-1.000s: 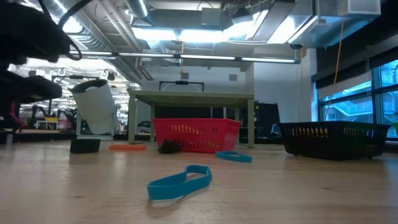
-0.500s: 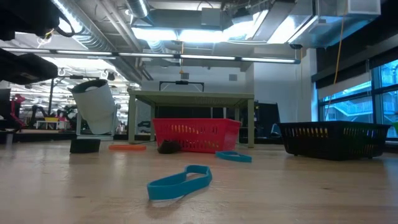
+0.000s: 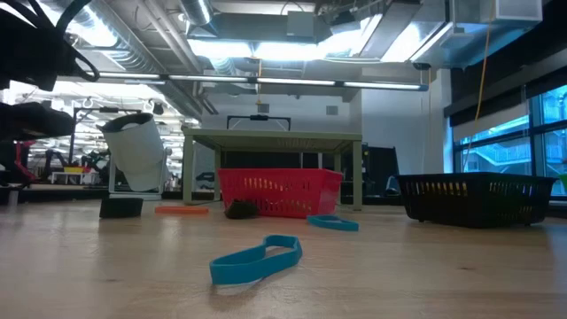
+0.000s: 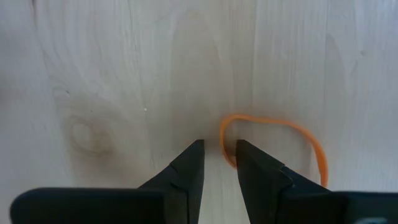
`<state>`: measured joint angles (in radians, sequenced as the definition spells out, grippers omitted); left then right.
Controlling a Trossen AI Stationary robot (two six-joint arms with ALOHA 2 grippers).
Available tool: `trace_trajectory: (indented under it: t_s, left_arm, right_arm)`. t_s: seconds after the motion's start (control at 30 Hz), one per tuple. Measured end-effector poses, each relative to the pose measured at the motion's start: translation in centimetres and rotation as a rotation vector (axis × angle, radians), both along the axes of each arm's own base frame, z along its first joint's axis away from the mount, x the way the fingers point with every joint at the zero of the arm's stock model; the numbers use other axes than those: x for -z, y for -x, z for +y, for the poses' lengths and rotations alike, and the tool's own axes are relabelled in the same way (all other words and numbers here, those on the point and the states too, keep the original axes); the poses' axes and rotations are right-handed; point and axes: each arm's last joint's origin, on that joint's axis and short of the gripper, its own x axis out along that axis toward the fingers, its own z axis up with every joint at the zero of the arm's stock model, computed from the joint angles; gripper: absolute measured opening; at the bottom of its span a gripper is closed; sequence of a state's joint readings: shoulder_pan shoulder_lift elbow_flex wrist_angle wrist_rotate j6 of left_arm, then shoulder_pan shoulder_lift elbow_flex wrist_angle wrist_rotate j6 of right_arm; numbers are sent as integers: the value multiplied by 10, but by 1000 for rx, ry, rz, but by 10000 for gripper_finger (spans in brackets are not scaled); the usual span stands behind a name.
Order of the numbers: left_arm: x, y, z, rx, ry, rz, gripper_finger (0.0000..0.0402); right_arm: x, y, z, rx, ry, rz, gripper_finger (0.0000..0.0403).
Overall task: Pick & Place Office Desk Supplies
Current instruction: Put the orange rubber band into the green bin
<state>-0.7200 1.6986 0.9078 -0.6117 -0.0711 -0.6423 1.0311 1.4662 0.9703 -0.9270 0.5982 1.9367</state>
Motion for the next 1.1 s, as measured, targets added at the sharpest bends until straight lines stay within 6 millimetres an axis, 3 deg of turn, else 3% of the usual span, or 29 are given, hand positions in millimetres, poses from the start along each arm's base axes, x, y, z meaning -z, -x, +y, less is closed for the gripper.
trace_trajectory:
  t_s: [0.13,0.27,0.53,0.87,1.1]
  left_arm:
    - [0,-1,1,-30,6,5,69]
    - [1,-3,4,-49,36,38,14]
    - [-3,-3,4,-89,72,58,2]
    - [-54,-17,-8,-33,73,-42,2]
    - [-80,-33,-10,-19,3,-185,1]
  right_arm:
    - [0,-1,1,-7,-11,-8,152]
    - [-1,-2,2,-4,-7,-38,152]
    - [-2,-4,3,-4,10,-98,152]
    - [-6,-12,4,-10,57,-224,153]
    - [-18,-33,12,-84,166,-427,153]
